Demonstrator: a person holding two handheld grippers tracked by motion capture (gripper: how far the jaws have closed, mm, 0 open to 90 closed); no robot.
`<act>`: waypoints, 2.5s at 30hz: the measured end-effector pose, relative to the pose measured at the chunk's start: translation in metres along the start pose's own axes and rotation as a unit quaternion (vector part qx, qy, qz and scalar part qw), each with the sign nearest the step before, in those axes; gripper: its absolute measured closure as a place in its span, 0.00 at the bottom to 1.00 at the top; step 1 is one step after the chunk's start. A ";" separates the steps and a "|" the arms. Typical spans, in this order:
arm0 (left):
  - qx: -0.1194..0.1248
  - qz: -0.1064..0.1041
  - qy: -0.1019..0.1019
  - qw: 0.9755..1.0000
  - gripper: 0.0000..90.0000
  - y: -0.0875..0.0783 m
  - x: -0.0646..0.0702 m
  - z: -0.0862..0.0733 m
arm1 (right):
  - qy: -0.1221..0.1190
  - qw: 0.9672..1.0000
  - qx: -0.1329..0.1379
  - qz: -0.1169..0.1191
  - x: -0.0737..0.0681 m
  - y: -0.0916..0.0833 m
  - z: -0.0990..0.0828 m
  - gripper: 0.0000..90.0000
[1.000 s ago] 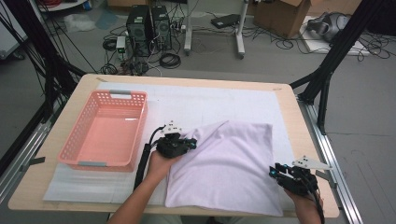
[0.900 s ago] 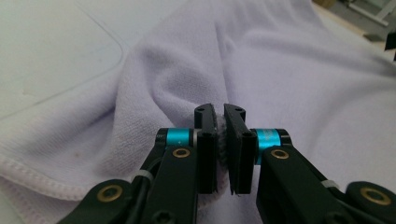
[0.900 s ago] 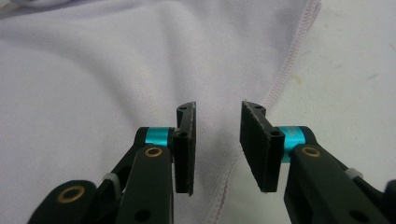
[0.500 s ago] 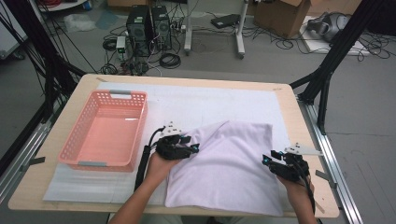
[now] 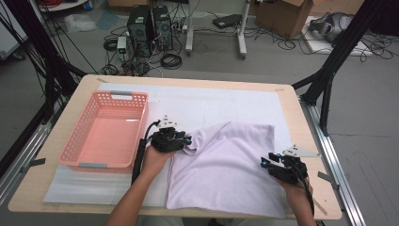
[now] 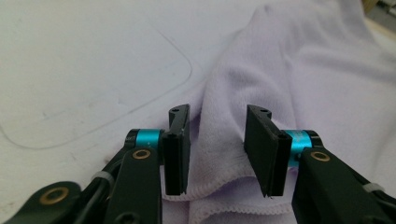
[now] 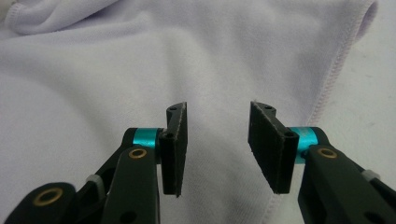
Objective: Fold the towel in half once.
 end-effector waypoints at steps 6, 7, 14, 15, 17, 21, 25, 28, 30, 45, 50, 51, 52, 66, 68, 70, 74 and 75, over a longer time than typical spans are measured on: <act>-0.024 0.010 0.028 0.999 0.94 0.012 0.003 -0.006 | 0.001 1.000 0.007 0.000 0.001 -0.003 0.001 0.63; -0.018 0.008 0.029 0.999 0.95 0.011 0.003 -0.002 | 0.002 1.000 0.006 0.000 0.001 -0.003 0.001 0.63; 0.041 0.057 0.012 0.997 0.95 -0.001 -0.021 0.047 | 0.005 1.000 0.007 0.001 0.002 -0.003 0.001 0.63; 0.044 0.070 0.001 0.997 0.95 0.001 -0.029 0.051 | 0.005 1.000 0.008 0.002 0.002 -0.003 0.001 0.63; 0.036 0.095 -0.020 0.995 0.95 0.009 -0.049 0.057 | 0.004 1.000 0.009 0.003 0.001 -0.002 0.002 0.63; 0.027 0.122 -0.061 0.990 0.94 0.020 -0.075 0.062 | 0.006 1.000 0.009 0.004 0.000 -0.001 0.003 0.63; 0.045 0.129 -0.120 0.983 0.54 0.016 -0.087 0.061 | 0.011 1.000 0.012 0.000 0.006 -0.001 0.003 0.63; 0.043 0.123 -0.115 0.985 0.51 0.009 -0.084 0.062 | 0.019 1.000 0.020 -0.011 0.017 0.000 0.008 0.63; 0.032 0.109 -0.106 0.988 0.52 0.008 -0.077 0.061 | 0.035 0.999 0.029 -0.017 0.027 0.002 0.016 0.63; -0.030 0.090 -0.111 0.989 0.43 0.036 -0.078 0.035 | 0.068 0.998 -0.008 -0.017 0.095 0.073 0.083 0.45; -0.043 0.096 -0.114 0.988 0.42 0.042 -0.081 0.028 | 0.076 0.995 -0.064 -0.004 0.100 0.101 0.077 0.49; -0.042 0.098 -0.114 0.988 0.43 0.042 -0.082 0.028 | 0.074 0.995 -0.072 0.000 0.098 0.103 0.074 0.50; -0.043 0.100 -0.113 0.988 0.43 0.042 -0.082 0.029 | 0.075 0.994 -0.080 0.006 0.096 0.106 0.072 0.53; 0.028 0.107 -0.059 0.992 0.95 0.030 -0.076 0.045 | -0.027 0.994 0.051 -0.096 0.105 0.070 0.115 0.96; 0.046 0.105 -0.059 0.992 0.94 0.029 -0.076 0.048 | -0.044 0.990 0.074 -0.115 0.105 0.065 0.121 0.96; 0.047 0.119 -0.059 0.990 0.93 0.030 -0.077 0.046 | -0.056 0.987 0.074 -0.132 0.106 0.066 0.122 0.94; 0.003 0.143 -0.087 0.986 0.58 0.035 -0.084 0.028 | -0.037 0.991 0.002 -0.126 0.106 0.081 0.103 0.64; -0.006 0.140 -0.101 0.985 0.53 0.035 -0.086 0.024 | -0.020 0.992 -0.012 -0.122 0.108 0.081 0.098 0.60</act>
Point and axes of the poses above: each handheld gripper's, and its own axes: y roughly forward along the jaws, z roughly out of its top, x roughly to its right, the point moved 9 cm from there along y, roughly forward along the jaws
